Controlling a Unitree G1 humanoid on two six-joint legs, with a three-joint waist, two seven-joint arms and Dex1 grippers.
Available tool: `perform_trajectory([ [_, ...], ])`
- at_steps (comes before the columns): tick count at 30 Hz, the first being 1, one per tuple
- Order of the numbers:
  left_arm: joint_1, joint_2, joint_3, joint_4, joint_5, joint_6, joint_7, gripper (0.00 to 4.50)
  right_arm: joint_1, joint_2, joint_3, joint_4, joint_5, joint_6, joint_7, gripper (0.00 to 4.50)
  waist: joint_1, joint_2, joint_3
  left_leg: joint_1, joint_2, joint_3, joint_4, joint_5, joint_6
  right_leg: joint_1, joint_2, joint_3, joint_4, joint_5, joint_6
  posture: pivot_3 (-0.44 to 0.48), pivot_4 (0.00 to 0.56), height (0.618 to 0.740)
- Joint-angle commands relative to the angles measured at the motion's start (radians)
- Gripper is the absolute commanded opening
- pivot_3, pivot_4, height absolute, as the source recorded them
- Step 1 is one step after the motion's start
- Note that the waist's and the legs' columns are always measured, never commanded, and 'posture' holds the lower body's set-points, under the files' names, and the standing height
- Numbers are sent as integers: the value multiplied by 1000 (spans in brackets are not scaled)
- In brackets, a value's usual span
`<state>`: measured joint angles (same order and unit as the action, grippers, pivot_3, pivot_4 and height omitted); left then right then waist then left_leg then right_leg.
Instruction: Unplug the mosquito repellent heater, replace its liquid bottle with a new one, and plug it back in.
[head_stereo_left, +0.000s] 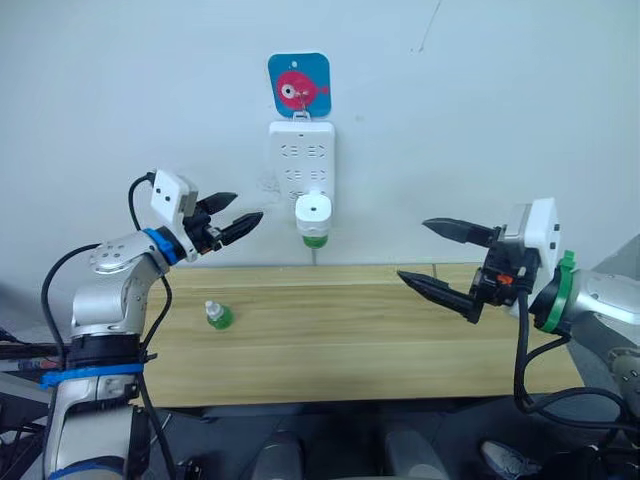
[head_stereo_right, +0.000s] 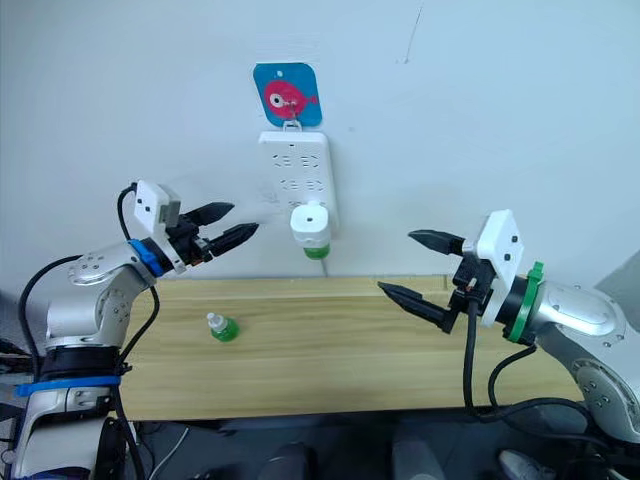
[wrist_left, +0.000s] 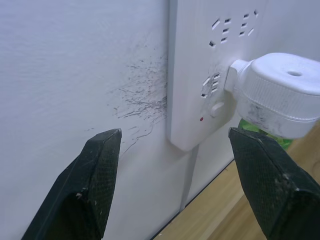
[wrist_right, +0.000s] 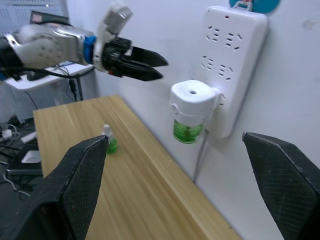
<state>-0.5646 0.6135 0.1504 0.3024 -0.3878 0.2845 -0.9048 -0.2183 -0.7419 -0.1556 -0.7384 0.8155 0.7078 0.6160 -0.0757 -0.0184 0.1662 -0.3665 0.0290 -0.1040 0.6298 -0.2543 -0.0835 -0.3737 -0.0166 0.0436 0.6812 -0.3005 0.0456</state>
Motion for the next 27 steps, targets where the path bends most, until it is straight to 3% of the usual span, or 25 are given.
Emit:
perform_trajectory([
  [1,-70,-6,-16,81,27,-63,-30,3607,-18,3,8,-46,25,5,-21,4500,-7,-1,4,0,0,0,0,0,0,0,0,0,0,0,0,-167,179,725],
  [14,-223,-82,-68,284,104,-192,-56,3607,-23,29,39,-54,24,71,-143,4500,-17,-2,20,-9,0,-3,1,0,0,-8,0,-2,1,0,0,-185,185,725],
  [27,-321,-125,-89,354,121,-212,-143,3607,20,45,40,-63,-24,19,-135,4500,-16,-1,22,-16,-2,-5,12,0,0,-9,0,-3,1,2,5,-196,179,725],
])
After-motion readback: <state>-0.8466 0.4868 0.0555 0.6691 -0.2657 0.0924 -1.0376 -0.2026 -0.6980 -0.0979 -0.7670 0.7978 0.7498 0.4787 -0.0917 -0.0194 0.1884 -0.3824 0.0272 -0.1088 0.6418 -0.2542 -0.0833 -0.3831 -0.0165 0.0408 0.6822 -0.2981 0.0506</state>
